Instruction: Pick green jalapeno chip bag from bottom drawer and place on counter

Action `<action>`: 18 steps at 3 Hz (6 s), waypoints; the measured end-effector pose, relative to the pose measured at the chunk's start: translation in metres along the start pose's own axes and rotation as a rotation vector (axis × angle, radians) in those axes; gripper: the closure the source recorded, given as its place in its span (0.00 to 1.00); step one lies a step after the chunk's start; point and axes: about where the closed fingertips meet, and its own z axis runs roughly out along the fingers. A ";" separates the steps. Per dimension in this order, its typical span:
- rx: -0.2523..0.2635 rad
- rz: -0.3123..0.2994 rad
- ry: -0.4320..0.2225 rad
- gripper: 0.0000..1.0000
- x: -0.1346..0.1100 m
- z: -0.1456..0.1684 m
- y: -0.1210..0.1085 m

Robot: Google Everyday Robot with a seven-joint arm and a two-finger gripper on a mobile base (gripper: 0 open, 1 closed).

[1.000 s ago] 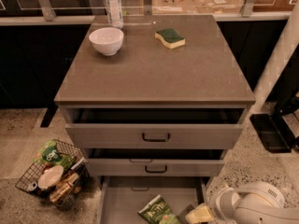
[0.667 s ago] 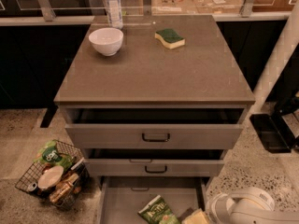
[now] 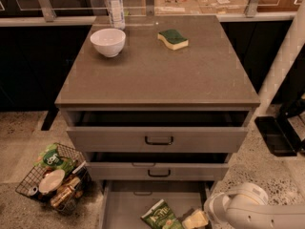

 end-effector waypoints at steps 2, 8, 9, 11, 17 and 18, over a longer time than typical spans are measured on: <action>-0.042 0.001 0.126 0.00 -0.008 0.104 0.004; -0.226 0.014 0.116 0.00 0.034 0.260 0.067; -0.266 0.009 0.128 0.01 0.036 0.286 0.082; -0.288 0.006 0.134 0.47 0.038 0.297 0.093; -0.259 -0.014 0.091 1.00 0.025 0.252 0.082; -0.197 0.021 0.088 1.00 0.021 0.204 0.085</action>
Offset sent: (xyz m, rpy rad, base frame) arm 0.0455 0.0598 -0.1432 -0.0554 0.1642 0.0371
